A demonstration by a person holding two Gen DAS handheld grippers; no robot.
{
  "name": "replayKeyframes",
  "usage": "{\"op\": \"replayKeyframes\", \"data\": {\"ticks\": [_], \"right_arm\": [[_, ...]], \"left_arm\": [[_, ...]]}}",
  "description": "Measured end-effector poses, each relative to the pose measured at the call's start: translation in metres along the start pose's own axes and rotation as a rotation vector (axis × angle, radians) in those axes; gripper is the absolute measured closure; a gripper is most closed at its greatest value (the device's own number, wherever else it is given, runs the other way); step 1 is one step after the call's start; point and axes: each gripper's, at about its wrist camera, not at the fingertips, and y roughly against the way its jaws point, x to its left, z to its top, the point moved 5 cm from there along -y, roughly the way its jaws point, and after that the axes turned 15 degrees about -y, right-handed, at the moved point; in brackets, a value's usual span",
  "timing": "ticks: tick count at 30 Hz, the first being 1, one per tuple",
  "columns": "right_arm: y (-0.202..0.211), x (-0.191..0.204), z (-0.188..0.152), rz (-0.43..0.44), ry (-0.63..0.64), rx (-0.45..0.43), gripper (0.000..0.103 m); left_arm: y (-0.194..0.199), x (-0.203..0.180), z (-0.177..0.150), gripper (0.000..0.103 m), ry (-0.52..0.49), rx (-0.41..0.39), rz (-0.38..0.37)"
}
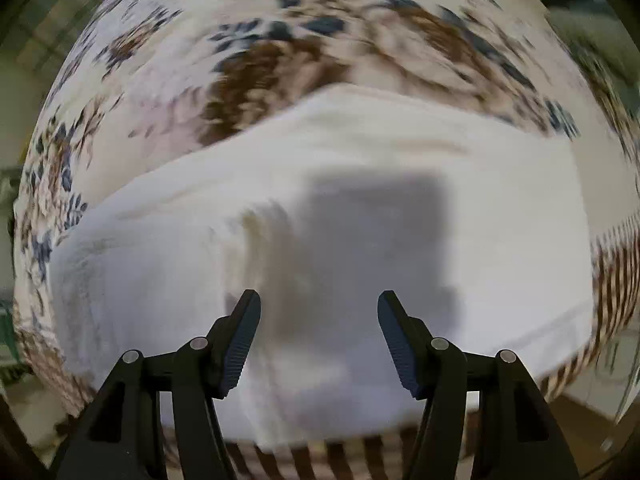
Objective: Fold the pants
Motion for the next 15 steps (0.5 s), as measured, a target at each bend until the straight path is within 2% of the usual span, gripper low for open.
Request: {"op": "replayKeyframes", "data": {"ticks": [2, 4, 8, 10, 12, 13, 15], "right_arm": [[-0.016, 0.024, -0.004, -0.015, 0.070, 0.026, 0.042], [-0.029, 0.040, -0.008, -0.046, 0.118, 0.053, 0.053], [-0.028, 0.054, -0.011, -0.134, 0.177, 0.029, 0.052], [-0.021, 0.052, -0.010, -0.170, 0.186, 0.017, 0.043], [-0.012, 0.045, -0.009, -0.191, 0.184, 0.001, 0.027], [-0.007, 0.039, -0.010, -0.193, 0.179, 0.003, 0.024], [0.001, 0.019, -0.012, -0.195, 0.151, 0.026, 0.010]], "left_arm": [[-0.005, 0.005, -0.003, 0.000, 0.012, 0.011, 0.008], [-0.008, 0.009, -0.005, 0.000, 0.024, 0.018, 0.010], [-0.008, 0.011, -0.009, 0.000, 0.045, 0.004, -0.010], [-0.009, 0.012, -0.010, 0.000, 0.074, -0.004, -0.030], [-0.009, 0.013, -0.014, 0.000, 0.100, -0.006, -0.044], [-0.008, 0.013, -0.016, 0.000, 0.120, -0.009, -0.057], [-0.002, 0.015, -0.022, 0.000, 0.170, -0.025, -0.071]]}}
